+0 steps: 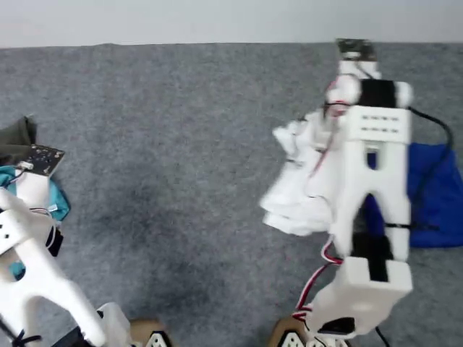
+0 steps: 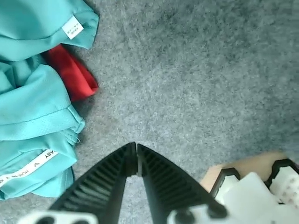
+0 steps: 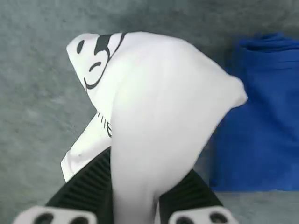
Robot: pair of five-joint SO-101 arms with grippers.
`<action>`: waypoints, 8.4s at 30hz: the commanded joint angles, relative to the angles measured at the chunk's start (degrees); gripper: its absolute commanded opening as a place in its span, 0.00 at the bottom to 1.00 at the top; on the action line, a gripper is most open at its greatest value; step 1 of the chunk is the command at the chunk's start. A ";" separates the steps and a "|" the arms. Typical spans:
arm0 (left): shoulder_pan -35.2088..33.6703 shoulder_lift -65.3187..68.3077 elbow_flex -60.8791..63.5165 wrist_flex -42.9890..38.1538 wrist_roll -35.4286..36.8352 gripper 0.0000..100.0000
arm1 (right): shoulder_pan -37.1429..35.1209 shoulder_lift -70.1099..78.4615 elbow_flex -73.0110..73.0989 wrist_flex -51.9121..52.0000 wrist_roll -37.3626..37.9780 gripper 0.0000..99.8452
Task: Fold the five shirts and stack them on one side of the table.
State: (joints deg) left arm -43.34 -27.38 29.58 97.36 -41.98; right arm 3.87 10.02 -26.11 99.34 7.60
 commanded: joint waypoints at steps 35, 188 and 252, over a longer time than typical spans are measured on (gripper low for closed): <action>0.26 -1.49 -1.27 2.64 -0.26 0.01 | 29.32 13.93 -0.26 -27.03 44.92 0.01; 0.70 -1.49 10.07 0.88 -0.35 0.01 | 15.34 14.73 -4.66 -28.70 32.18 0.01; 0.53 -1.58 9.80 0.62 -0.26 0.01 | 49.89 14.02 -17.41 2.24 45.63 0.01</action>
State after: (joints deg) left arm -43.16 -27.38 40.04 97.80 -41.98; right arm 55.65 32.35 -40.44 97.05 52.79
